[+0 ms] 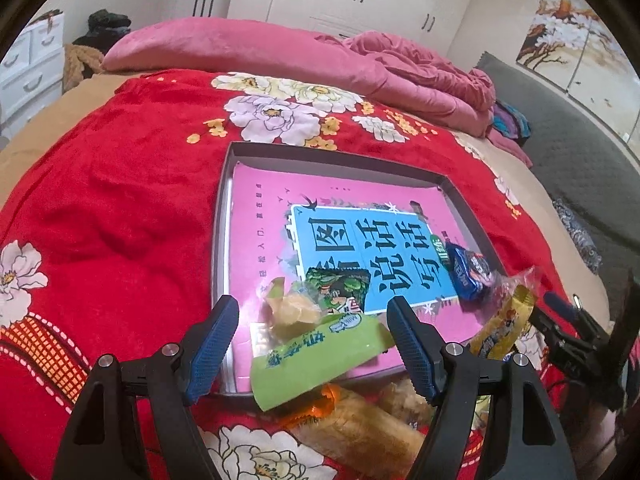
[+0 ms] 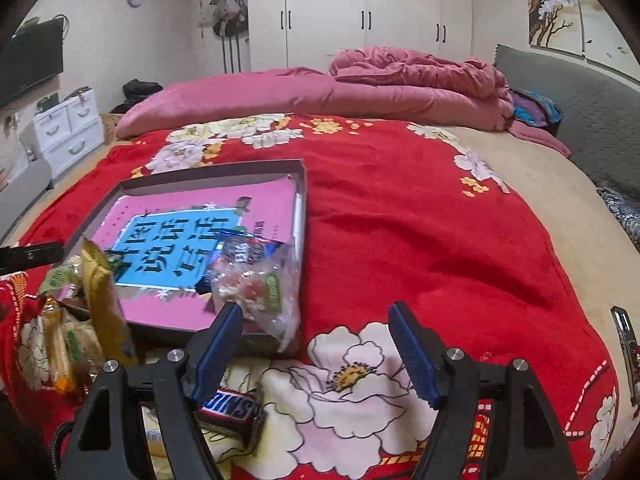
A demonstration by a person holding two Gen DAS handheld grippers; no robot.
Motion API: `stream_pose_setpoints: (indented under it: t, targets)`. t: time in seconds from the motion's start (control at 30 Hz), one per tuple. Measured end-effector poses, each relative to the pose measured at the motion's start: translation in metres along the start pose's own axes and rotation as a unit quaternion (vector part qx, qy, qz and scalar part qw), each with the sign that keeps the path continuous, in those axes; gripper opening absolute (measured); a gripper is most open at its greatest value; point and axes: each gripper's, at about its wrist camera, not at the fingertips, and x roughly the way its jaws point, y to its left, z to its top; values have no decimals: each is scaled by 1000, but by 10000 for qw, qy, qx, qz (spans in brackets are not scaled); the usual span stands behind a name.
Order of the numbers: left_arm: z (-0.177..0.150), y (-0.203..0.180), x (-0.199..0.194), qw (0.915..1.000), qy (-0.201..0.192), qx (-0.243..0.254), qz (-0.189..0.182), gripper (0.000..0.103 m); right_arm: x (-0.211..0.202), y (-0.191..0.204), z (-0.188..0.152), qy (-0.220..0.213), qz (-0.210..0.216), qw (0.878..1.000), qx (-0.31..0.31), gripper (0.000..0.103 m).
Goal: Organize snacks
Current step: 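Move both open tools back from the tray toward the remaining snacks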
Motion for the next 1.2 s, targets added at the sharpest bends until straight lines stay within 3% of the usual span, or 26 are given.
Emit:
stream_pose_setpoints:
  t: [0.17,0.5,0.9,1.2]
  targets:
    - [0,-4,-2,9999,-37,94,42,78,11,1,3,44,-124,9999,56,75]
    - [2,-9,-11,9998,-147,149,3,78,21,0,7,147,53,9991,390,75]
    - [4,2,-28,9994,-331,18,45,78,-3,5,13,-333,406,9981,315,76]
    - [2,23,-39,9987,-407,-281,84,79,-16,12,10,-452,589,9972,136,78]
